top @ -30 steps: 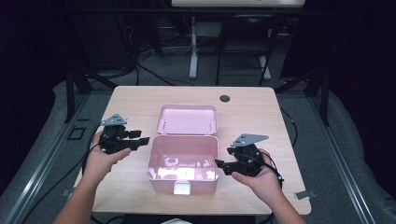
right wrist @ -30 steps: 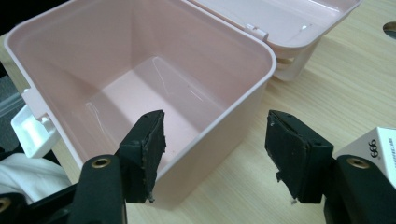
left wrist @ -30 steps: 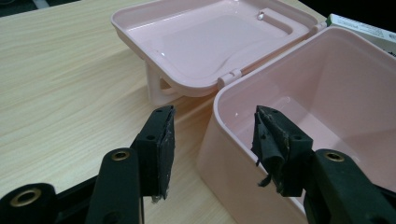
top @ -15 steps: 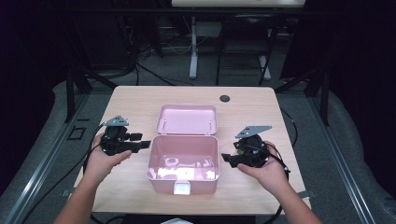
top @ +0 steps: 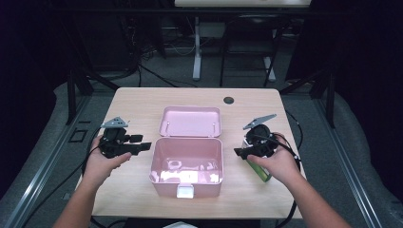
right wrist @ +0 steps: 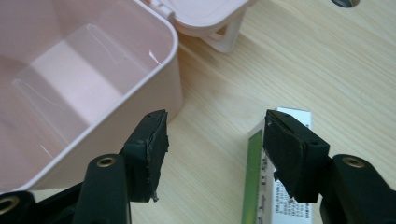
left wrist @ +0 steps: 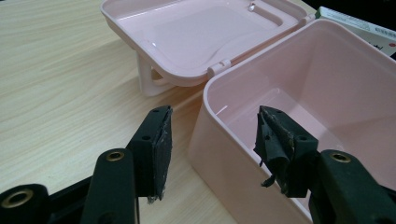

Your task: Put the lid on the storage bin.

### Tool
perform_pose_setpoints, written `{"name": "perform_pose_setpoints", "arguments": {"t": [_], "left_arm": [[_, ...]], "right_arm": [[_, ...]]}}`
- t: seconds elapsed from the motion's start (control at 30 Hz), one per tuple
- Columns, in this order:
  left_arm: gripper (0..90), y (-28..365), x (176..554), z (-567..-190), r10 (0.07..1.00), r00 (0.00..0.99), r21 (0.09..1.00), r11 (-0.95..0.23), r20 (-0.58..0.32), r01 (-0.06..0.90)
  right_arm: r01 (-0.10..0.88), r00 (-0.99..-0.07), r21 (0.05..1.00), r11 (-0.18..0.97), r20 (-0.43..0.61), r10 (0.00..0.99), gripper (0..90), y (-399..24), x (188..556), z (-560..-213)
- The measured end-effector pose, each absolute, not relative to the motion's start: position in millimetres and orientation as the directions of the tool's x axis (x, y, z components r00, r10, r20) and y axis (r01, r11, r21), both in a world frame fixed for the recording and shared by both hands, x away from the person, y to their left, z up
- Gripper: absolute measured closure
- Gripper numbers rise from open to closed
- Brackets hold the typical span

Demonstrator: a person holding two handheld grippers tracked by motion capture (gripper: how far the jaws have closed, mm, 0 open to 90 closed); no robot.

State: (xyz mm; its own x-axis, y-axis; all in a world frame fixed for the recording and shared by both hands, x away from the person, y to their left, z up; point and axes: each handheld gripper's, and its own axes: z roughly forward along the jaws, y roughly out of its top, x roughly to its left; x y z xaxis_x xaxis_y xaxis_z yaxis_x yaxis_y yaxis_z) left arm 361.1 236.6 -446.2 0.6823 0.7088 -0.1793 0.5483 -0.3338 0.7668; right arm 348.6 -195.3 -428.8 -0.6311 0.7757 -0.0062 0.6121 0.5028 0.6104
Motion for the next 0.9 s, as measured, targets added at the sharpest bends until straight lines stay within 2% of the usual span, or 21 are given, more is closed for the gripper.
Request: {"name": "perform_pose_setpoints", "arguments": {"t": [0.63, 0.9], "left_arm": [[45.9, 242, 360, -442, 0.714, 0.676, 0.773, -0.322, -0.181, 0.547], [46.2, 242, 360, -442, 0.715, 0.677, 0.768, -0.329, -0.178, 0.55]], "right_arm": [[0.687, -0.612, 0.46, 0.563, -0.053, 0.789, 41.9, -203, 383, -430], [0.737, -0.583, 0.398, 0.546, -0.034, 0.812, 42.8, -208, 397, -436]]}}
